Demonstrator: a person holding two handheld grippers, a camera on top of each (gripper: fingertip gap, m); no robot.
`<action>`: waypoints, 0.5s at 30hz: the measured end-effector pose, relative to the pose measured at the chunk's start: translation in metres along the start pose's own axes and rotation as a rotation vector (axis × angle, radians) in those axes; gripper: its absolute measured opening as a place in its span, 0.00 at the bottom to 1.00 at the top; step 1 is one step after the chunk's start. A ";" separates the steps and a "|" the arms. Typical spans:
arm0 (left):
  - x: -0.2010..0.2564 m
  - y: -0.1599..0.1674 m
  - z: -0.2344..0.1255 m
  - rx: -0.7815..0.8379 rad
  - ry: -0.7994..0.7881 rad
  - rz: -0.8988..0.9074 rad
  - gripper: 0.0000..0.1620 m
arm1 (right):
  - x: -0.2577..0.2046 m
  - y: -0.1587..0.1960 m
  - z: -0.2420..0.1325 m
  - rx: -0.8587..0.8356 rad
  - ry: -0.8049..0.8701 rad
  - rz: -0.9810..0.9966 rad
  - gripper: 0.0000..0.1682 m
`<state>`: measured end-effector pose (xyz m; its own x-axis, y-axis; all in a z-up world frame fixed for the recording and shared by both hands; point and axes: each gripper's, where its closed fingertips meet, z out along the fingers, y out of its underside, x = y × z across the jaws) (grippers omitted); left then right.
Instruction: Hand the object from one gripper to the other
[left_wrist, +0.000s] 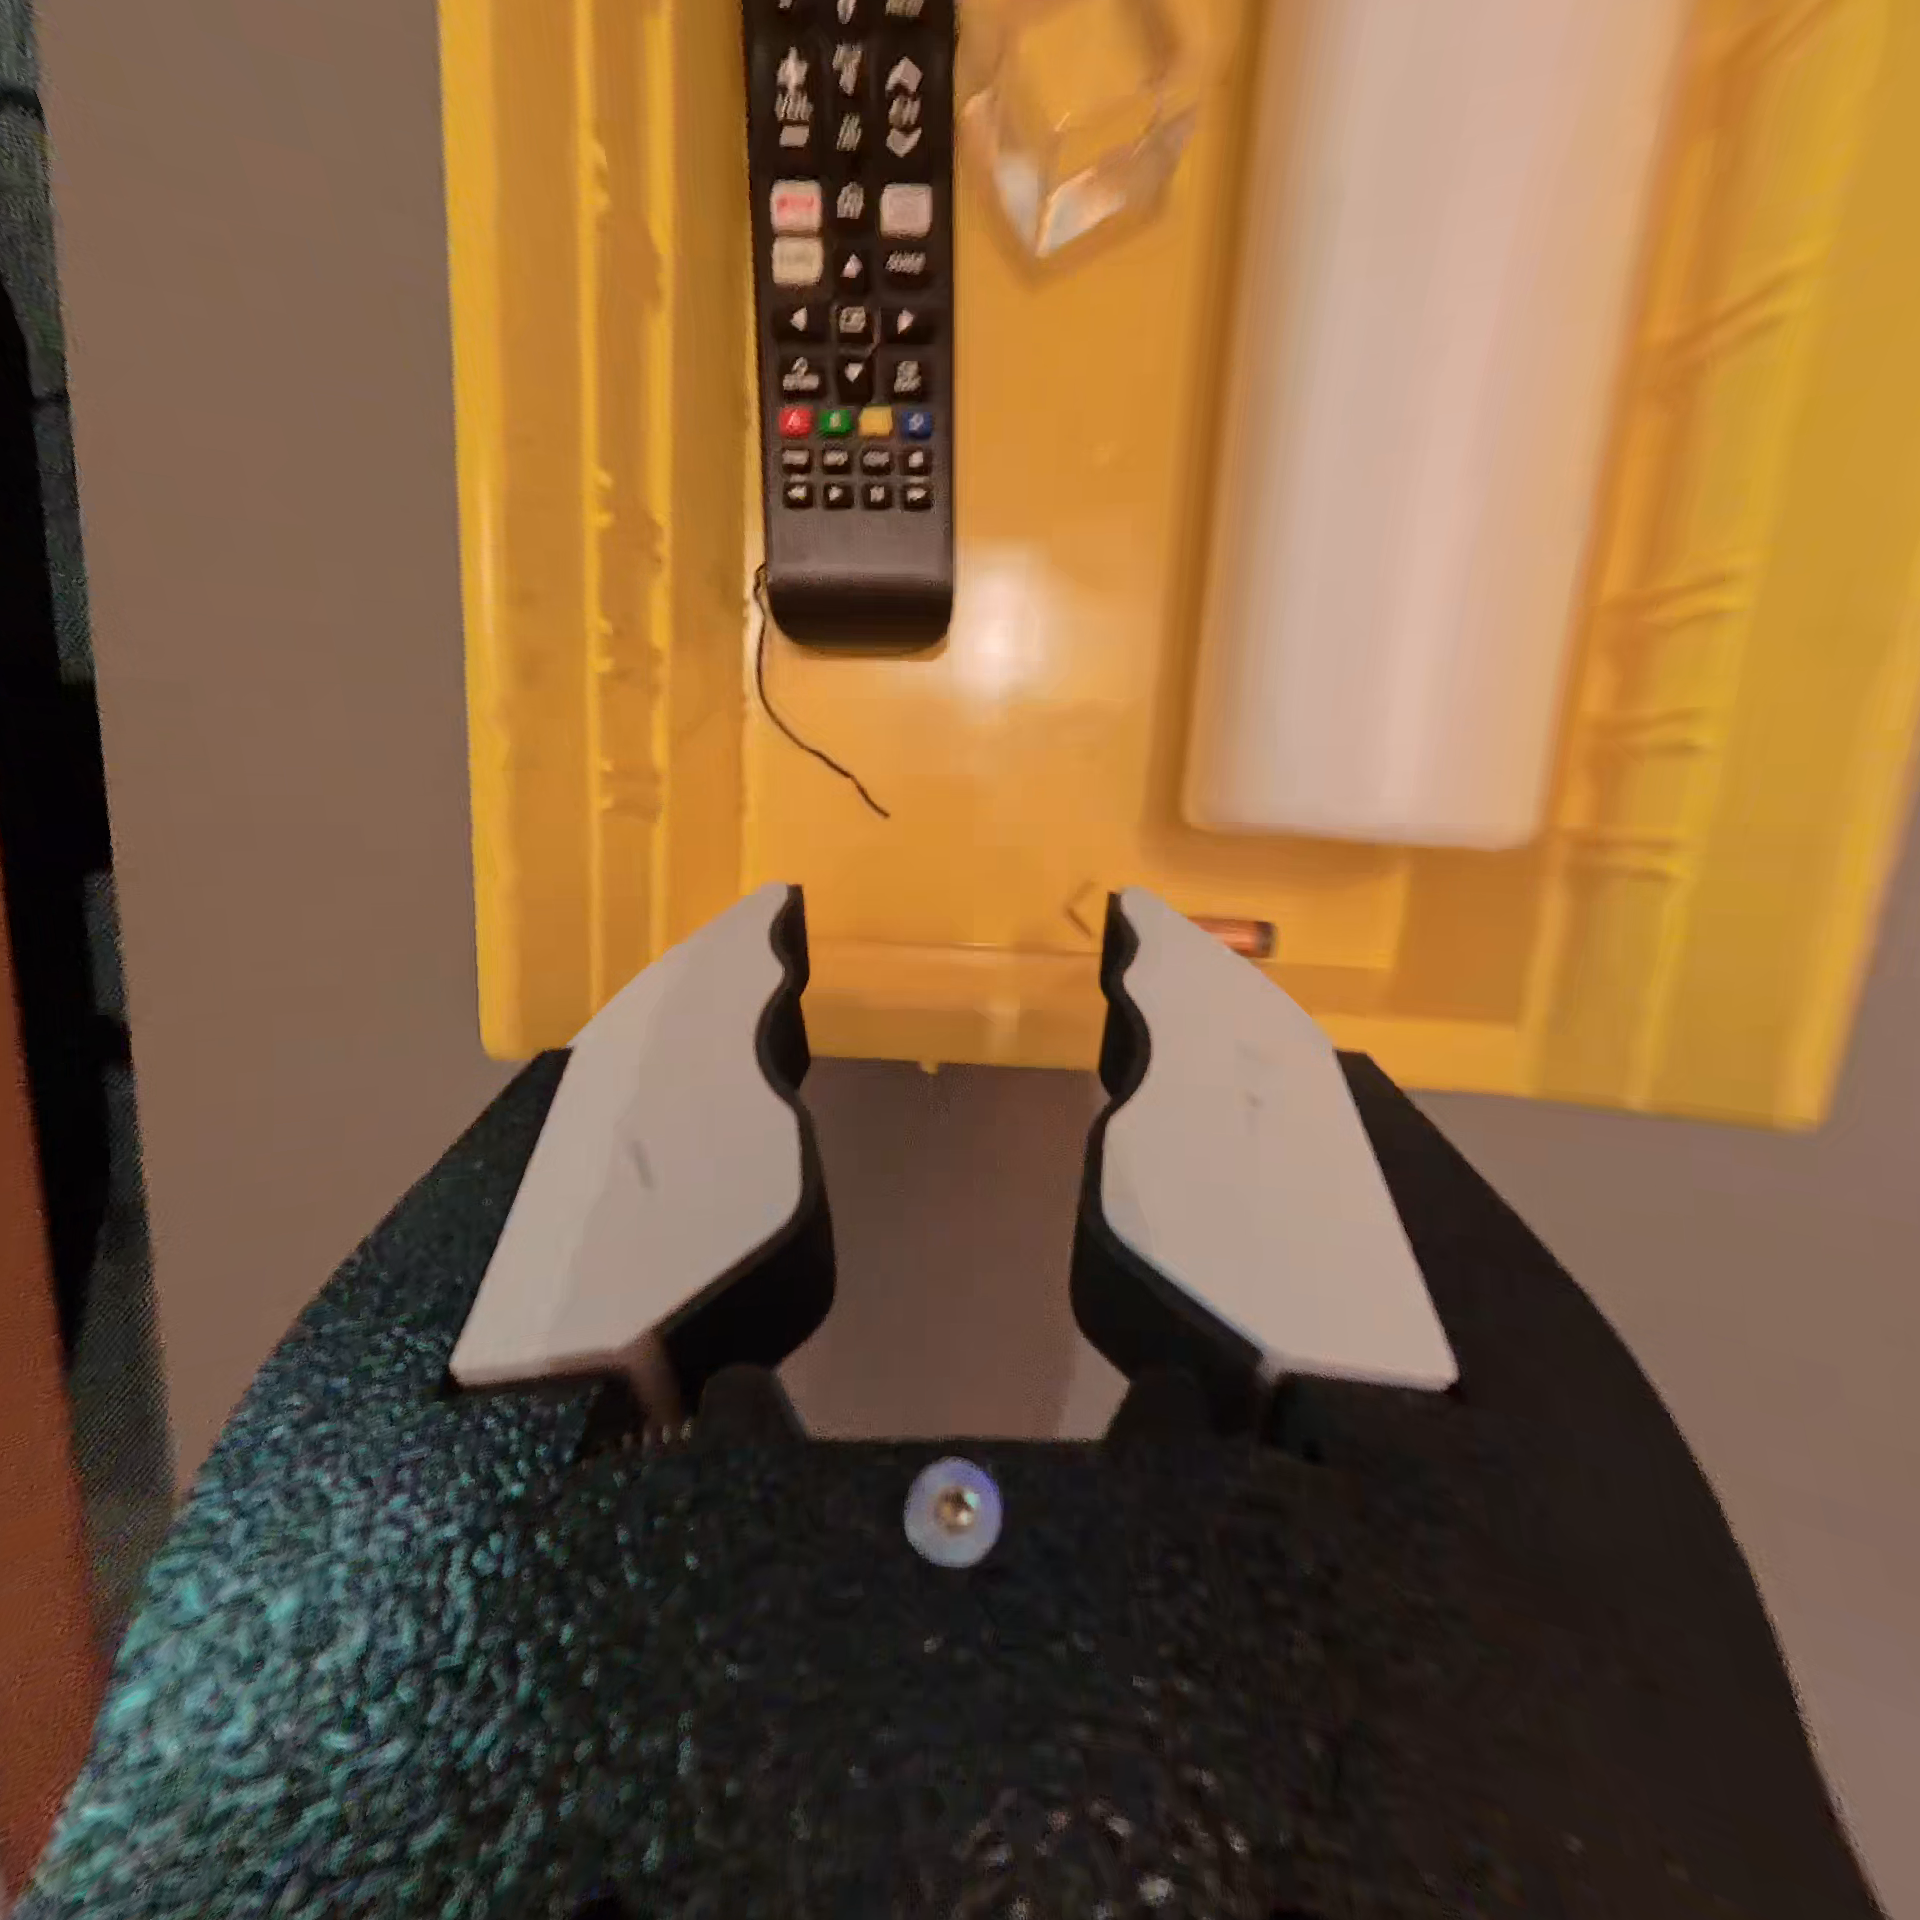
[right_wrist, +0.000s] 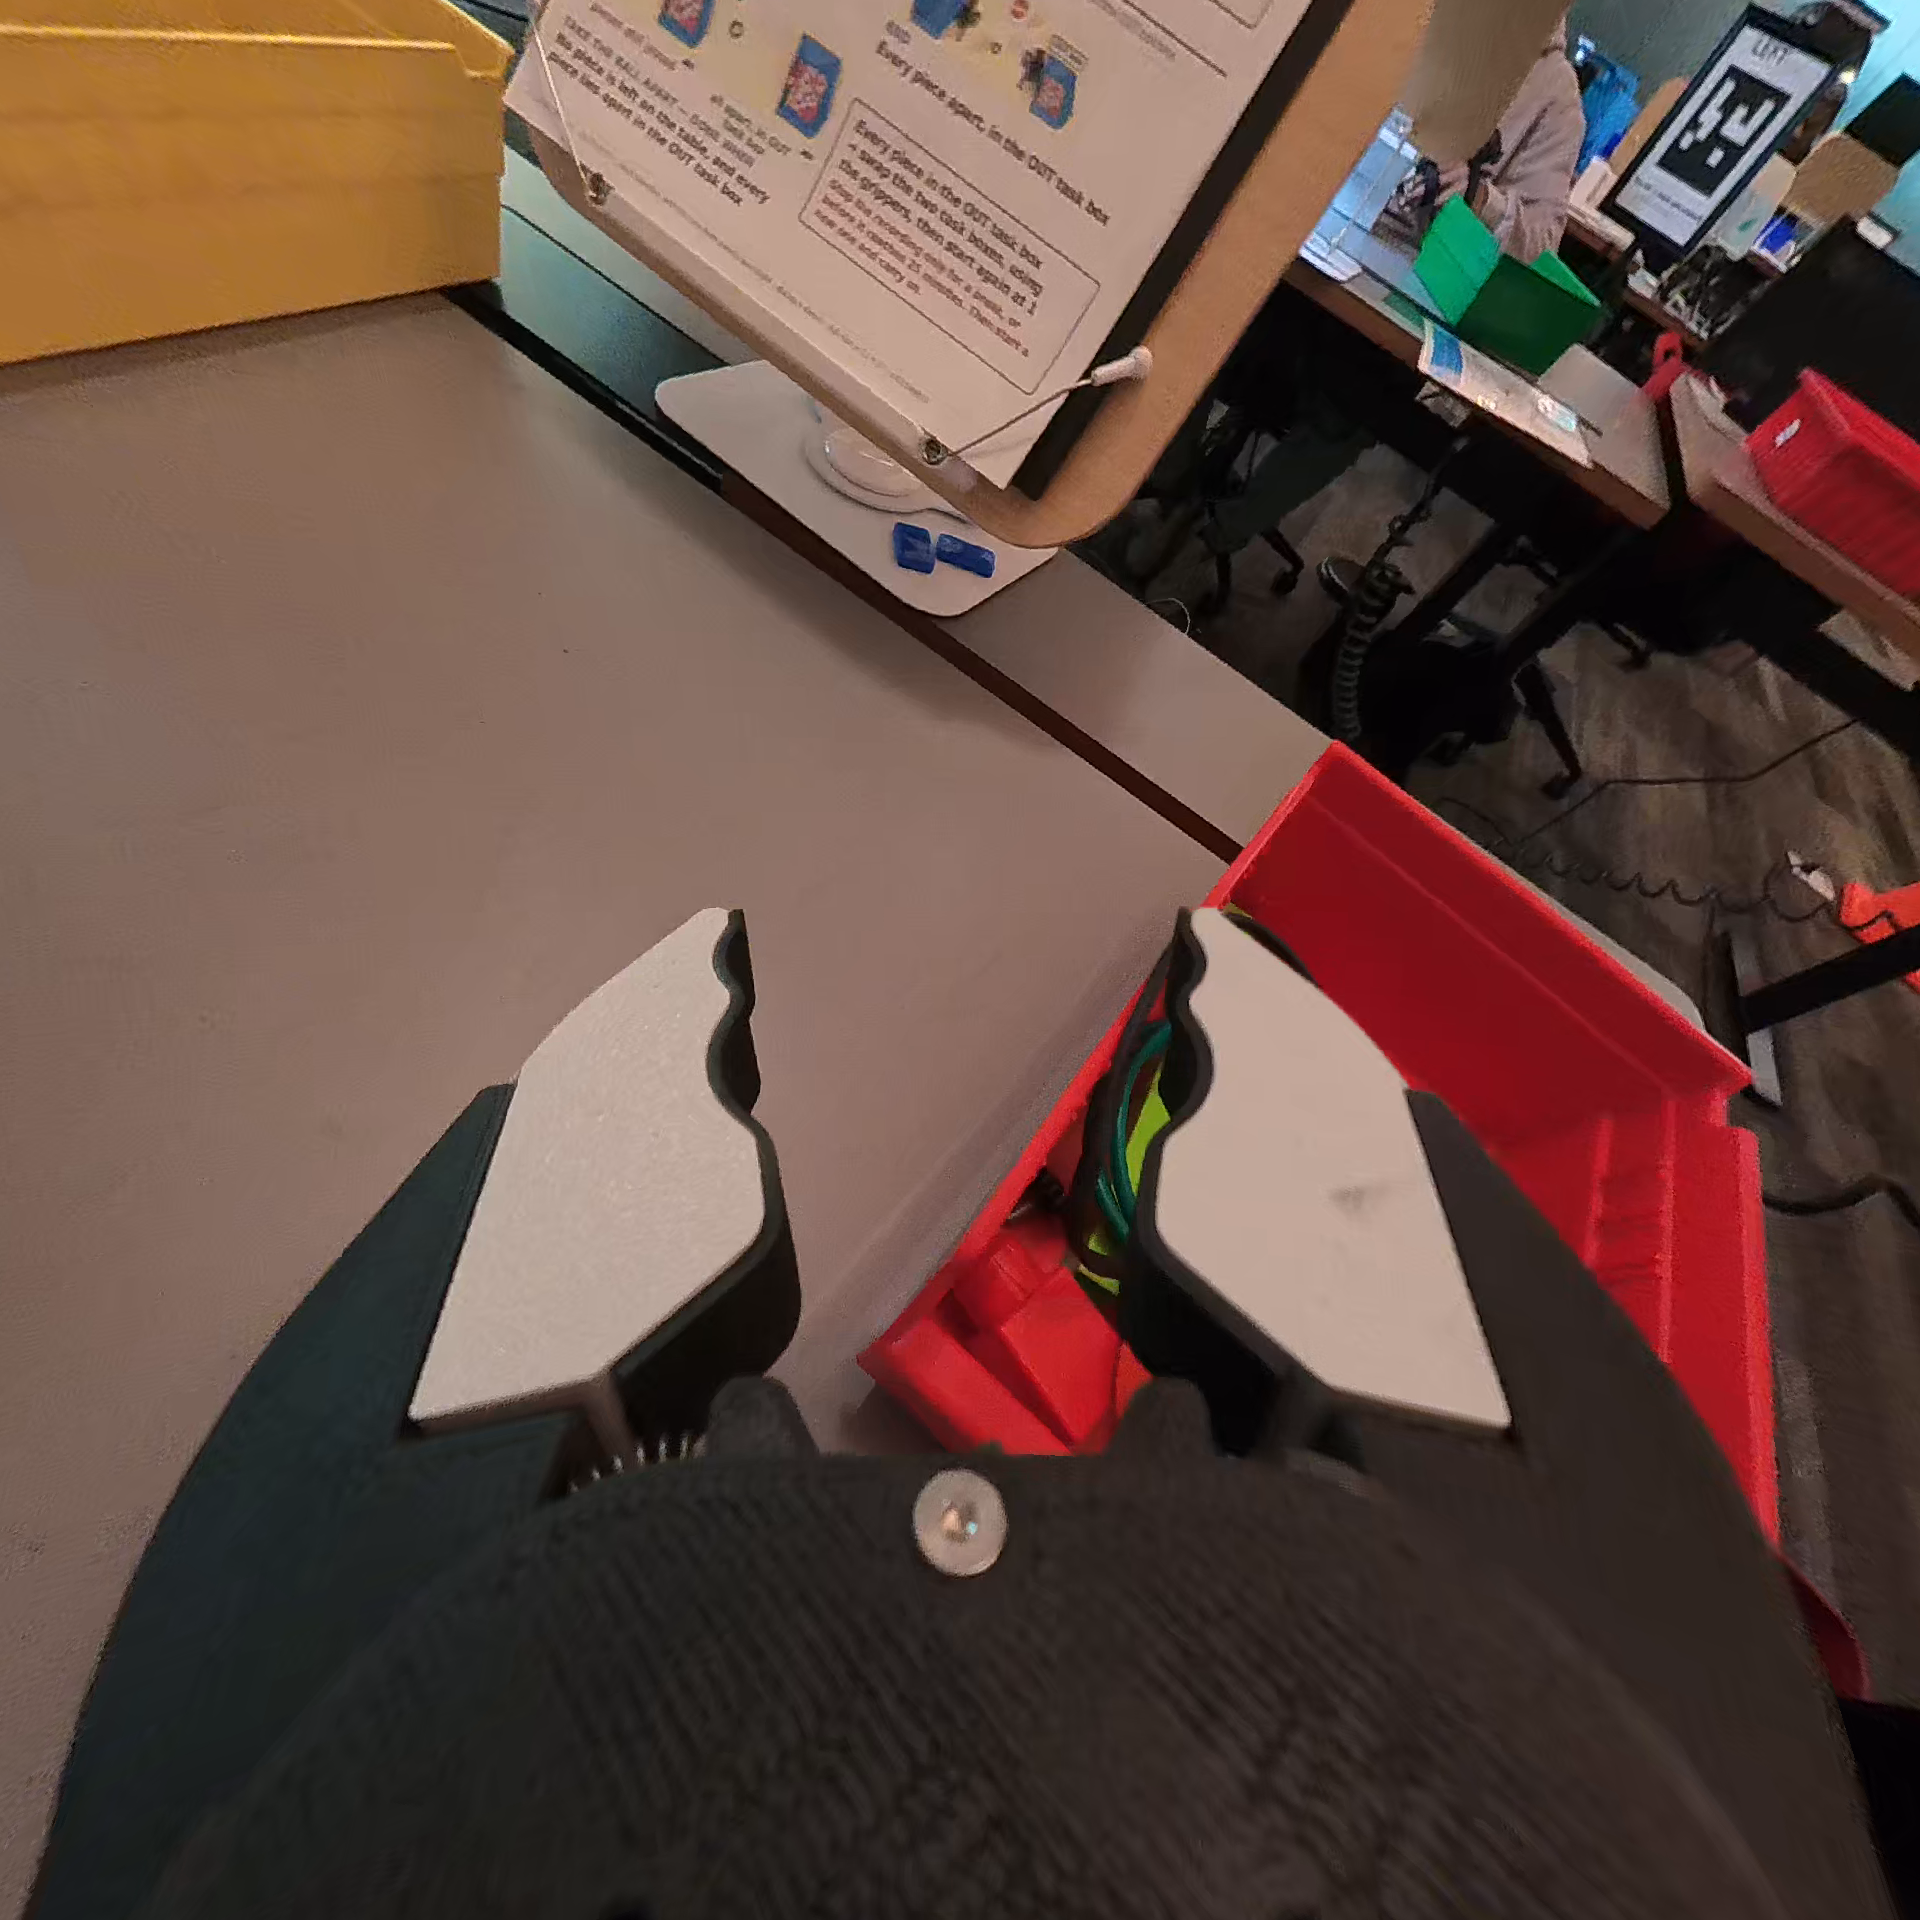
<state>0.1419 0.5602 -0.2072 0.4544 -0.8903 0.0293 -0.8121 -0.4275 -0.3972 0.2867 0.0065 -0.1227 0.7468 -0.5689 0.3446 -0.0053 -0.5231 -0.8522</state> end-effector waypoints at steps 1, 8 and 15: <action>-0.005 0.000 0.008 -0.053 -0.036 -0.004 0.31 | -0.002 -0.001 0.000 0.003 -0.006 -0.006 0.45; -0.014 0.002 0.046 -0.255 -0.137 -0.123 0.31 | -0.008 0.005 0.005 0.008 -0.074 0.022 0.45; -0.020 0.010 0.065 -0.377 -0.166 -0.206 0.22 | -0.004 0.017 0.007 -0.019 -0.081 0.039 0.46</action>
<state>0.1487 0.5838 -0.2718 0.6481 -0.7565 -0.0869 -0.7610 -0.6478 -0.0364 0.2885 0.0039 -0.1415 0.7968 -0.5367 0.2775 -0.0479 -0.5140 -0.8565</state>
